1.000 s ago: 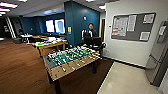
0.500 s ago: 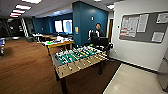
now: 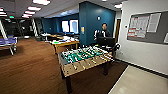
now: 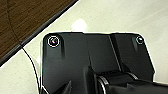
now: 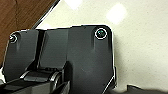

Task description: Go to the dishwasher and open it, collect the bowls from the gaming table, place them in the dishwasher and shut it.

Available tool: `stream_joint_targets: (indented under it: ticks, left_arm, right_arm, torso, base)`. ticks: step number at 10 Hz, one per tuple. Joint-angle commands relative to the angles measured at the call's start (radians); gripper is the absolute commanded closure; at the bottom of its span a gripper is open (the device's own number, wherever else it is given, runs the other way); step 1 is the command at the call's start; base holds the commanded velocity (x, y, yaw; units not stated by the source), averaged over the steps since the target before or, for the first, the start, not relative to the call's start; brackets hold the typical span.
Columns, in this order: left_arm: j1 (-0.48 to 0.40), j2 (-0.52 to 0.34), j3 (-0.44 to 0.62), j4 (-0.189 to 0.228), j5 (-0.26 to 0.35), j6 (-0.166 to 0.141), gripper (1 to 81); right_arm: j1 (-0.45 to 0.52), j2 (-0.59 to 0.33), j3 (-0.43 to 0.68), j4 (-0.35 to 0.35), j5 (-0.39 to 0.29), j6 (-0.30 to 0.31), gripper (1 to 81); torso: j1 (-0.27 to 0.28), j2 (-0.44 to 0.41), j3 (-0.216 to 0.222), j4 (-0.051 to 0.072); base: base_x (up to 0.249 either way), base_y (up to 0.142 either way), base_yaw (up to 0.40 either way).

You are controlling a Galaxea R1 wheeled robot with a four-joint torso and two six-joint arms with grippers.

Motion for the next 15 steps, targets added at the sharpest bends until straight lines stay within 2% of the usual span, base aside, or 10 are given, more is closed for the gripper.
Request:
stream_joint_targets:
  ticks: [1, 15]
  left_arm:
    - [-0.058, -0.006, 0.001, -0.004, 0.049, -0.001, 1.0]
    - [-0.060, -0.009, 0.001, -0.005, 0.049, -0.003, 1.0]
  right_arm:
    - [0.065, -0.010, -0.006, 0.004, -0.058, -0.002, 1.0]
    - [0.063, -0.010, -0.001, 0.004, -0.058, -0.002, 1.0]
  torso:
    - [0.000, 0.000, 0.000, 0.000]
    - [0.000, 0.000, 0.000, 0.000]
  base:
    - [0.000, 0.000, 0.179]
    - [0.000, 0.000, 0.186]
